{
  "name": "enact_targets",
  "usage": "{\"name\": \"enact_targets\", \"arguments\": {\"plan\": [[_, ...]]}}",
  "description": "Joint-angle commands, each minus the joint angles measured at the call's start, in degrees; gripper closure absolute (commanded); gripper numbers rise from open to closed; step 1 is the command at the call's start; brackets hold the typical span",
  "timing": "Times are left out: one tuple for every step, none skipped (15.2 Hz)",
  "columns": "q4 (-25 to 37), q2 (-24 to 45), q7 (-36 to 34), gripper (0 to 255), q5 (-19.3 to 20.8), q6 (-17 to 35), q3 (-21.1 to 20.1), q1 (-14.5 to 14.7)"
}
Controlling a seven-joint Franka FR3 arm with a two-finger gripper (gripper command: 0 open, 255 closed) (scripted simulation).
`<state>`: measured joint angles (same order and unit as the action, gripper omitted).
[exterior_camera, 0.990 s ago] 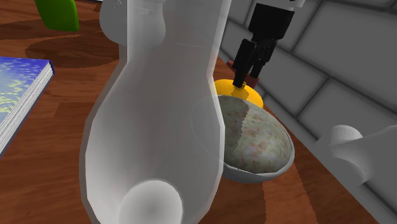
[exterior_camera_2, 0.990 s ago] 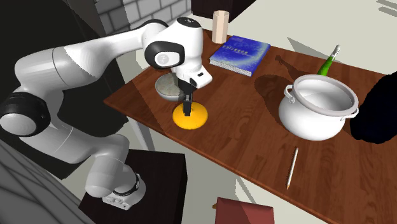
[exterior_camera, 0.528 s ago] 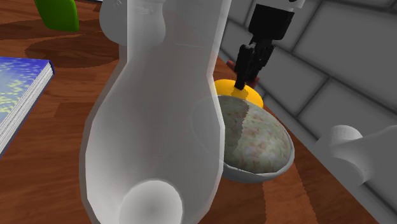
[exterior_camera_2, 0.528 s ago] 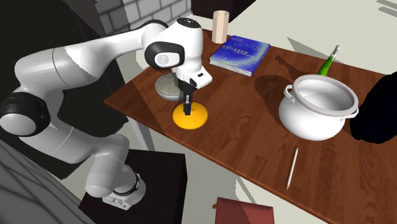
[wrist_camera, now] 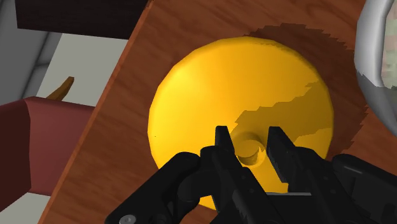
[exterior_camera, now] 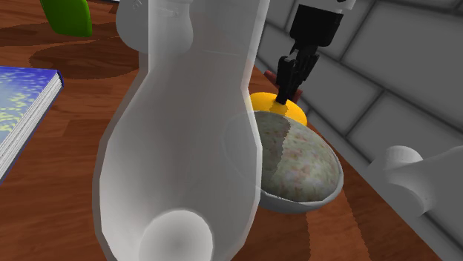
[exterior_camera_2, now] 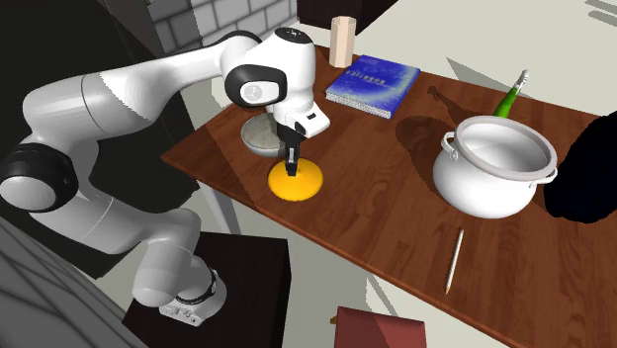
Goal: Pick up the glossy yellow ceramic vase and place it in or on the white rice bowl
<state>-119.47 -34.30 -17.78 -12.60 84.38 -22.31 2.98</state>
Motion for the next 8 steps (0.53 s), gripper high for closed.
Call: {"name": "enact_targets", "arguments": {"plan": [[-0.04,-0.01,0.0,255,-0.01,0.0,-0.01,0.01],[0.9,0.23,-0.07,255,0.1,-0.71,0.07,-0.06],[1.87,0.49,-0.15,255,0.2,-1.43,0.14,-0.12],[2.85,0.75,-0.23,255,0.31,-2.14,0.2,-0.19],[3.84,1.03,-0.31,255,0.41,-2.86,0.27,-0.26],[4.84,1.32,-0.39,255,0.51,-3.58,0.32,-0.32],[5.85,1.62,-0.48,255,0.61,-4.3,0.37,-0.39],[6.88,1.93,-0.57,255,0.72,-5.02,0.42,-0.46]]}}
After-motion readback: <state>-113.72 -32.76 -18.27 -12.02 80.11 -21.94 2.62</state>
